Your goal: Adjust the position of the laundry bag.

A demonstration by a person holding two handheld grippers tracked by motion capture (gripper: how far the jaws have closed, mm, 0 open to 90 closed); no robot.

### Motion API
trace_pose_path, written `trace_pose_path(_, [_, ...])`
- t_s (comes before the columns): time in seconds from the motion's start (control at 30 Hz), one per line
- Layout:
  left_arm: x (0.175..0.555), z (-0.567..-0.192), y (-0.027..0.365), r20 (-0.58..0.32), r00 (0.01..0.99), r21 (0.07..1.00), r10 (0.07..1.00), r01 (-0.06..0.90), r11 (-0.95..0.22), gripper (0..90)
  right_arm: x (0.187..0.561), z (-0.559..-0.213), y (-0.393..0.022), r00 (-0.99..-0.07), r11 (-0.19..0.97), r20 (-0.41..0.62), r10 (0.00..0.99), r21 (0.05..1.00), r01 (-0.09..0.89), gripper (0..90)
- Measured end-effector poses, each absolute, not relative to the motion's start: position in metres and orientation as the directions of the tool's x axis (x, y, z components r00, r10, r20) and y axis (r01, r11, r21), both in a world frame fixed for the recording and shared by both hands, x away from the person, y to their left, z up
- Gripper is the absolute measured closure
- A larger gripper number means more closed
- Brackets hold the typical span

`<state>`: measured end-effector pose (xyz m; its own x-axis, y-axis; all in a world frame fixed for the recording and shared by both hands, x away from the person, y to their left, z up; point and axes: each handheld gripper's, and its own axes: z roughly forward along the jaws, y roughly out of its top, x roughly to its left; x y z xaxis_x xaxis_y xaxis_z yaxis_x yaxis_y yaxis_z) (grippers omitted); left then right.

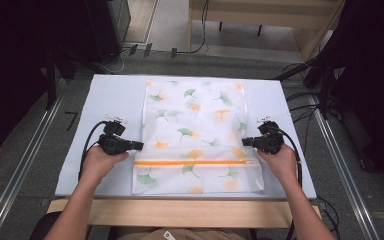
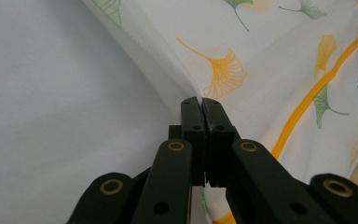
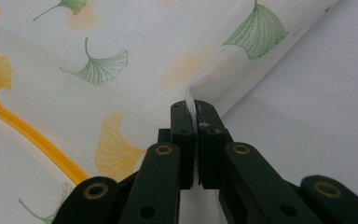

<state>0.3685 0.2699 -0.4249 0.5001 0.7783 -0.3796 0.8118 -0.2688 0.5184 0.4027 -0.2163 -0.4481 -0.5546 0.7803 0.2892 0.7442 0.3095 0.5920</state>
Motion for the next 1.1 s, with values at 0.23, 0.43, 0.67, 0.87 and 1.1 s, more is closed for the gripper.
trace_pose_path(0.23, [0.365,-0.423,0.284,-0.359,0.477,0.516,0.802,0.818,-0.256,89.8,0.404,-0.447,-0.201,-0.58,0.336,0.285,0.763,0.591,0.733,88.4])
trace_pose_path(0.43, [0.366,-0.424,0.294,-0.356,0.451,0.51,0.818,0.827,-0.234,89.8,0.405,-0.447,-0.187,-0.609,0.362,0.282,0.741,0.596,0.717,87.8])
trace_pose_path(0.67, [0.367,-0.426,0.302,-0.352,0.433,0.504,0.829,0.835,-0.222,89.7,0.404,-0.446,-0.181,-0.616,0.37,0.28,0.736,0.596,0.713,87.7])
trace_pose_path(0.87, [0.366,-0.424,0.305,-0.349,0.421,0.504,0.837,0.838,-0.211,89.3,0.405,-0.449,-0.18,-0.604,0.369,0.281,0.746,0.581,0.725,86.9])
trace_pose_path(1.1, [0.365,-0.422,0.307,-0.362,0.414,0.511,0.835,0.838,-0.194,72.5,0.405,-0.448,-0.183,-0.599,0.366,0.264,0.756,0.589,0.721,79.0])
